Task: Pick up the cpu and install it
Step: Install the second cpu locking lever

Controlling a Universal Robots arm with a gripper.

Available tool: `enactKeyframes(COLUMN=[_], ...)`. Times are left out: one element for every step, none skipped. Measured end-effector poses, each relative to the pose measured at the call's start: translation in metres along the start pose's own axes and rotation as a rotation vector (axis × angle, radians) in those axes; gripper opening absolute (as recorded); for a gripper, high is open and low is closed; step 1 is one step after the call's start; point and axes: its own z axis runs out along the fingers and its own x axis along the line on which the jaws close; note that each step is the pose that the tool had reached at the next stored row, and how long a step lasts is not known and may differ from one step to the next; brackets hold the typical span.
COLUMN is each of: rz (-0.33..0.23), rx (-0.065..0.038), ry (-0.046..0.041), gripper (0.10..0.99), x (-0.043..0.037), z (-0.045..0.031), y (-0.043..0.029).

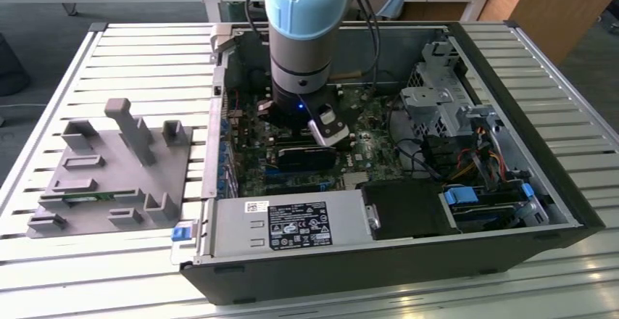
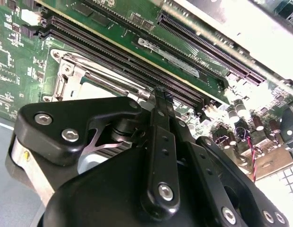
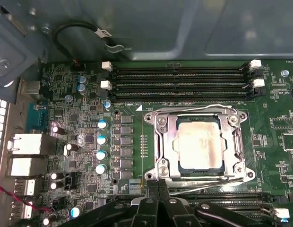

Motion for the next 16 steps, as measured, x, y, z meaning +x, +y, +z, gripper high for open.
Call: enactKeyframes(rz=[0.000,0.000,0.000,0.000,0.000,0.000,0.000,0.000,0.000,0.000,0.000,0.000,0.000,0.000,0.000,0.000], rx=[-0.002,-0.004,-0.005,-0.007,-0.012,-0.017,-0.024,-0.030,-0.034,-0.037,-0.038,-0.038,-0.039,-0.040,-0.041,-0.042], ry=[0.0001,0.0001,0.0001,0.0002,0.0005,0.0006,0.0009,0.0010,0.0010,0.0011,0.0010,0.0012,0.0013,0.0013,0.0013,0.0014], gripper=[0.110,0.110,0.110,0.110,0.110,0.110,0.110,0.110,0.110,0.110,0.110,0.110,0.110,0.110,0.110,0.110], x=[0.0000,0.0000,0.0000,0.0000,0.0000,-0.0001,-0.0001,-0.0001,0.0000,0.0000,0.0000,0.0000,0.0000,0.0000,0.0001,0.0001], z=[-0.0002,-0.0003,-0.0004,-0.0004,-0.0002,0.0002,0.0007,0.0013,0.0021,0.0029,0.0037,0.0042,0.0046,0.0050,0.0051,0.0053], y=[-0.0006,-0.0010,-0.0014,-0.0015,-0.0015,-0.0016,-0.0018,-0.0019,-0.0021,-0.0023,-0.0025,-0.0027,-0.0029,-0.0030,-0.0030,-0.0031])
